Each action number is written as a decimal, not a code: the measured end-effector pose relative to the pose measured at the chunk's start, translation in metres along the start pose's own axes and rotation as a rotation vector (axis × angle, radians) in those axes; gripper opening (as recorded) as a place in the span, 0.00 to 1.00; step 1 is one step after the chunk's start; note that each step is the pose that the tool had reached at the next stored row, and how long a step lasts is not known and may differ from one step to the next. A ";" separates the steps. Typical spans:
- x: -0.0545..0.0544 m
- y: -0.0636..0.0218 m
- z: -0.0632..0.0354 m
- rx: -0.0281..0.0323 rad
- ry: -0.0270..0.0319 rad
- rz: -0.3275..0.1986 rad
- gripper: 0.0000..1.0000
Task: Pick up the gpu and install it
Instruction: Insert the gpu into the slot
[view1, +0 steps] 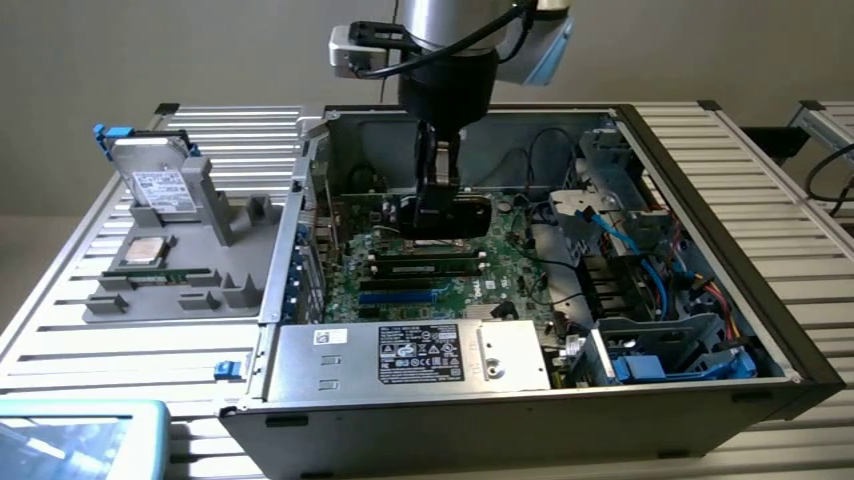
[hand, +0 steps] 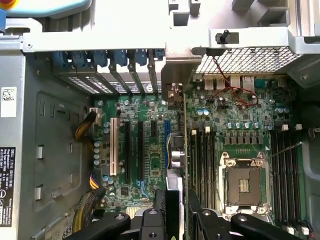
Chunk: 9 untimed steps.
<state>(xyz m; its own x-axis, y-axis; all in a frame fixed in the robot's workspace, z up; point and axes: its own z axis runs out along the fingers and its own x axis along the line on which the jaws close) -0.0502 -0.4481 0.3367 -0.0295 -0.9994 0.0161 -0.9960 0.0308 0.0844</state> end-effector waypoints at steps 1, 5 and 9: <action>0.002 -0.0002 0.0019 0.0001 -0.0001 0.000 0.28; 0.006 -0.0009 0.0091 0.0000 0.0001 0.000 0.28; 0.011 -0.0016 0.0164 0.0000 0.0000 0.000 0.28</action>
<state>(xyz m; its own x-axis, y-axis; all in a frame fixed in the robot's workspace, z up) -0.0503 -0.4599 0.3203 -0.0296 -0.9994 0.0160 -0.9960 0.0308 0.0843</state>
